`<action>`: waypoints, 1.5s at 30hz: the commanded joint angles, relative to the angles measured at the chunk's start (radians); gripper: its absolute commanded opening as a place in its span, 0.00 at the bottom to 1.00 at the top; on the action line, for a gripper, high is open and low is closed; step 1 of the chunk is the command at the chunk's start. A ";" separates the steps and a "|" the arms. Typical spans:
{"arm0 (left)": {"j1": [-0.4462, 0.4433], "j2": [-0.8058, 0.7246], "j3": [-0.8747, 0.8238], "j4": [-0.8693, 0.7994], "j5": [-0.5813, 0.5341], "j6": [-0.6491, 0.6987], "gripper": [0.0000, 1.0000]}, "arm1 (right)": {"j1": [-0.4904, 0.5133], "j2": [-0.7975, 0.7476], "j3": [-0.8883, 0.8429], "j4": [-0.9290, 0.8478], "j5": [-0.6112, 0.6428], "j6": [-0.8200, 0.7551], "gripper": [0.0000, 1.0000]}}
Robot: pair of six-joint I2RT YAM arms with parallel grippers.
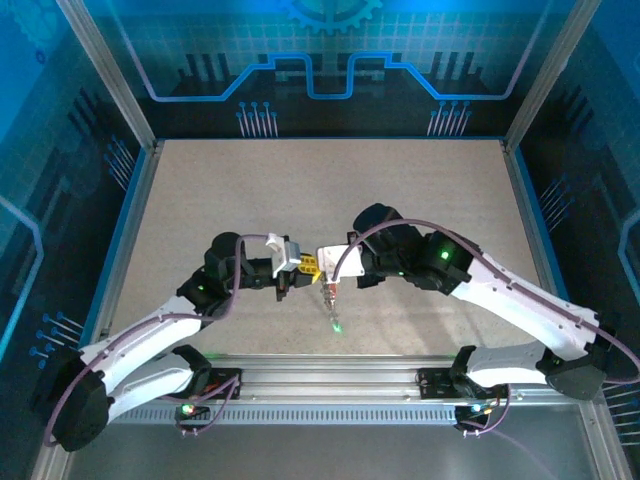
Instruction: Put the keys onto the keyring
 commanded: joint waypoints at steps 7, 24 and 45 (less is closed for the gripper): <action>-0.024 0.061 0.004 0.149 -0.041 -0.089 0.02 | 0.033 0.115 0.172 -0.039 0.247 -0.314 0.00; 0.043 -0.090 -0.099 0.139 -0.405 -0.189 0.81 | -0.022 0.214 0.284 -0.006 0.360 -0.555 0.00; 0.612 -0.164 0.145 -0.768 -0.844 -0.800 0.99 | -0.030 0.380 0.460 -0.031 0.175 -0.254 0.00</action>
